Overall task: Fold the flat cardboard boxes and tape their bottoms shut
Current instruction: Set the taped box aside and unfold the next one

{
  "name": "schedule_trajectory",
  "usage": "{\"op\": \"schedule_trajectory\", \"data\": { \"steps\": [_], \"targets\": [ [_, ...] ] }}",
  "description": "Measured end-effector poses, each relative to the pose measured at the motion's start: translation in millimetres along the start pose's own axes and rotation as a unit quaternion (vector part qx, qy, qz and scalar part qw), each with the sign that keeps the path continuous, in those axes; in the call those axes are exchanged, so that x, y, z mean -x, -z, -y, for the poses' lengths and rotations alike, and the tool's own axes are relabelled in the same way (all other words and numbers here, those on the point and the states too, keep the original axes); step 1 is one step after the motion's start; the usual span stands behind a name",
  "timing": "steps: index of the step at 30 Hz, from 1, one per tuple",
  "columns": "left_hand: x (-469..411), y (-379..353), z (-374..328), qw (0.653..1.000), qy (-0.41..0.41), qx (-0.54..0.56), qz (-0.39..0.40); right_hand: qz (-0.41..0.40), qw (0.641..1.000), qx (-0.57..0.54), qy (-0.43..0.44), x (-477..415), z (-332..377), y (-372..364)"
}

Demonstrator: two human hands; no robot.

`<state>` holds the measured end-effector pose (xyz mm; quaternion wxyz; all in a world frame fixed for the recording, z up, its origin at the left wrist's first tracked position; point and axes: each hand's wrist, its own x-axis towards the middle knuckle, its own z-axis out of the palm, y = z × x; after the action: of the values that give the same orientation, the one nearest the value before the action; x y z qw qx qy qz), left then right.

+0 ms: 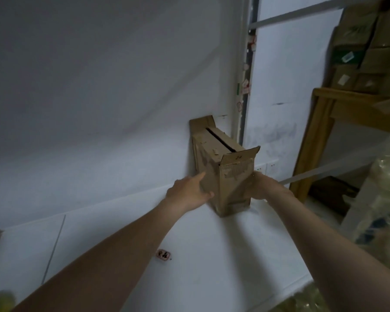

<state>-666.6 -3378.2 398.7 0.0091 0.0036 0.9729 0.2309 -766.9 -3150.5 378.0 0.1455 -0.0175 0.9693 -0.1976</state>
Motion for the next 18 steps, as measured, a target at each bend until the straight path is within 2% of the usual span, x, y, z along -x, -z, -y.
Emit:
{"op": "schedule_trajectory", "data": {
  "steps": [1, 4, 11, 15, 18],
  "targets": [
    [10, 7, 7, 1.000, 0.006, -0.026, -0.003, 0.032, 0.998, 0.051, -0.014, 4, 6, 1],
    [47, 31, 34, 0.998, 0.022, -0.063, -0.016, 0.043, 0.993, 0.107, 0.003, 67, 49, 11],
    [168, 102, 101, 0.992, 0.062, -0.084, -0.070, -0.004, 0.990, 0.073, 0.120, 183, 165, -14],
    [246, 134, 151, 0.987, 0.097, -0.087, -0.099, -0.011, 0.978, 0.071, 0.194, 226, 226, -55],
    [299, 149, 196, 0.985, 0.133, -0.046, -0.102, 0.001, 0.969, 0.063, 0.240, 258, 268, -98]
  ]
}}
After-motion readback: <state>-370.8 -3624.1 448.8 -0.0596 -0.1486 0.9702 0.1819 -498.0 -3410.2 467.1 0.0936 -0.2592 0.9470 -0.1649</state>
